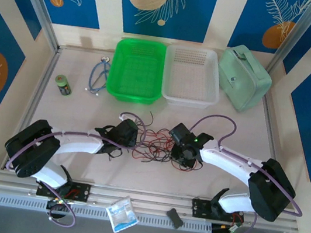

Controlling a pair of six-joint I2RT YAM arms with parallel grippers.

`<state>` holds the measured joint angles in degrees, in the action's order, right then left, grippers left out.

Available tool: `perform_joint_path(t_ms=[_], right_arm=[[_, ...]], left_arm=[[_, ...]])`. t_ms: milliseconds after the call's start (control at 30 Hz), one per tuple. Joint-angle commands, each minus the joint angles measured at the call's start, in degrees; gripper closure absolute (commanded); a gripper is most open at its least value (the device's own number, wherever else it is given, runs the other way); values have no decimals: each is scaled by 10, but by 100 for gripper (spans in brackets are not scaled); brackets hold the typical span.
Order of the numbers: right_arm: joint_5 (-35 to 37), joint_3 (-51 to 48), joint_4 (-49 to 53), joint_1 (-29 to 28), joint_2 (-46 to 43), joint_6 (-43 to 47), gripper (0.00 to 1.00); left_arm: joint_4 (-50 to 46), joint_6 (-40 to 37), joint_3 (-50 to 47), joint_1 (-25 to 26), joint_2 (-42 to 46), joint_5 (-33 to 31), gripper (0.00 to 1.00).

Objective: Untangle the cables

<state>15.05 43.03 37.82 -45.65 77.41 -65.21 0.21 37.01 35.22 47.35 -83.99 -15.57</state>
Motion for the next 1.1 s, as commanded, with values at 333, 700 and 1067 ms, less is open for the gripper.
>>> perform_joint_path(t_ms=[333,700,1067], right_arm=[[-10,37,33,-4,-27,22,66],[-26,91,21,13,30,76,62],[-32,106,-15,15,107,77,65]], left_arm=[[-37,-72,29,-5,88,65,76],[-120,-107,103,0,100,148,48],[-95,-79,134,53,-43,169,47]])
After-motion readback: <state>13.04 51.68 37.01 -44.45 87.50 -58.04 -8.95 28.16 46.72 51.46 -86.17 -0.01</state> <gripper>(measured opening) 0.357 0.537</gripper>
